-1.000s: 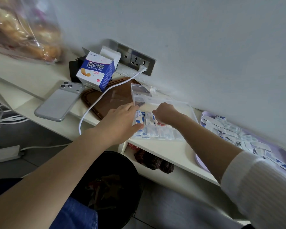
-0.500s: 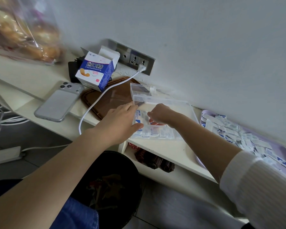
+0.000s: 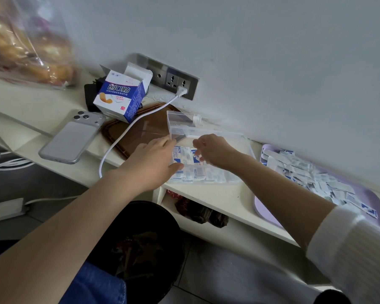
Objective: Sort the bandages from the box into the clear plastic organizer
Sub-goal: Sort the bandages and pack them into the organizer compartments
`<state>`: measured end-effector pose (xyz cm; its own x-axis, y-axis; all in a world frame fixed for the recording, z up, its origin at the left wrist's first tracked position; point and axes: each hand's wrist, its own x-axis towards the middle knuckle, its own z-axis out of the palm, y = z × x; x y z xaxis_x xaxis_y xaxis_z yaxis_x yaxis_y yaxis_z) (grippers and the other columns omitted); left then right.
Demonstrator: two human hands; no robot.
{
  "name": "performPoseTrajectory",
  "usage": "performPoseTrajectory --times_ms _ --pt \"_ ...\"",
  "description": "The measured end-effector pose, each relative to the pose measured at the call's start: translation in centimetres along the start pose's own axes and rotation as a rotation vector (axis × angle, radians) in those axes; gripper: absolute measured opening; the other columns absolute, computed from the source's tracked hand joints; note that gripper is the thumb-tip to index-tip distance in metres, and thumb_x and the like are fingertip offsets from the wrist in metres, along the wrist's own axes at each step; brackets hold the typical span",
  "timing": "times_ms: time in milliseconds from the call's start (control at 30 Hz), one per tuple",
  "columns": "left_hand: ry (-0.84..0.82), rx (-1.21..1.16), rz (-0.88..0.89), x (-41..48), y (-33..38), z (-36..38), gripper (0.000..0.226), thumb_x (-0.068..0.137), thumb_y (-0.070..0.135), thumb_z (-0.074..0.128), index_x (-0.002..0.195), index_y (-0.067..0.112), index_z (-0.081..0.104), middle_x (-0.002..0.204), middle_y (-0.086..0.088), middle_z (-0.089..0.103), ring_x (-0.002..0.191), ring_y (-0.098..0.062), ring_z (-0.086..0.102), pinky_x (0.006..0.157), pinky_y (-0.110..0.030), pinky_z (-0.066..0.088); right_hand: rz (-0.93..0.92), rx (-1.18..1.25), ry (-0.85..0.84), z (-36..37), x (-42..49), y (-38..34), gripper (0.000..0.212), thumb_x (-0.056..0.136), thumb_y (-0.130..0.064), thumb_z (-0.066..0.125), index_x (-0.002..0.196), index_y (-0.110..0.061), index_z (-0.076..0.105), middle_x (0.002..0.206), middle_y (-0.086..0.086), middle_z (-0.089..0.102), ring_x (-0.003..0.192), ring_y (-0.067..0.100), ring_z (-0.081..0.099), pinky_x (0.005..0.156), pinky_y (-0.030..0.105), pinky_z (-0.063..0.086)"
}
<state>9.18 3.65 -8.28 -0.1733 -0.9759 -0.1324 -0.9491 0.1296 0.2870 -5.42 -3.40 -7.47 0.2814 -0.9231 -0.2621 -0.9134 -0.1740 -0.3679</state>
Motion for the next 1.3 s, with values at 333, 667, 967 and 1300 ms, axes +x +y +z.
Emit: performPoseTrajectory --times_ms 333,667,967,1300 --pt "0.448 0.235 0.250 0.0 3.7 1.5 0.013 0.077 0.010 0.065 0.090 0.013 0.065 0.089 -0.003 0.064 0.081 -0.025 0.062 0.070 -0.037 0.046 -0.331 -0.285 0.358 -1.3 -6.6 7.6 0.036 0.099 -0.024 0.041 0.133 -0.012 0.047 0.128 0.007 0.049 0.118 0.025 0.047 0.087 0.033 0.042" --pt "0.423 0.271 0.573 0.9 11.7 7.9 0.019 0.066 0.006 0.054 0.079 0.015 0.064 0.080 -0.002 0.058 0.075 -0.023 0.055 0.069 -0.031 0.036 0.047 -0.372 0.215 -1.6 -9.9 22.2 0.053 0.097 -0.042 0.038 0.142 -0.016 0.027 0.146 0.007 0.030 0.134 0.026 0.030 0.109 0.036 0.027" --pt "0.049 0.283 0.363 6.4 18.2 13.0 0.045 0.091 0.017 0.046 0.134 0.006 0.035 0.143 -0.013 0.031 0.130 -0.028 0.034 0.105 -0.032 0.028 0.415 -0.226 0.042 -2.0 -9.7 28.6 0.084 0.086 -0.069 0.029 0.147 -0.015 0.010 0.153 0.014 0.015 0.138 0.041 0.017 0.112 0.054 0.020" --pt "0.140 0.198 0.432 6.8 23.3 14.0 0.042 0.090 0.034 0.034 0.112 0.006 0.056 0.115 -0.010 0.058 0.107 -0.030 0.055 0.093 -0.037 0.037 0.114 -0.177 0.102 -1.8 -9.8 28.0 0.068 0.091 -0.041 0.054 0.144 -0.012 0.022 0.144 0.010 0.036 0.131 0.029 0.034 0.108 0.038 0.033"
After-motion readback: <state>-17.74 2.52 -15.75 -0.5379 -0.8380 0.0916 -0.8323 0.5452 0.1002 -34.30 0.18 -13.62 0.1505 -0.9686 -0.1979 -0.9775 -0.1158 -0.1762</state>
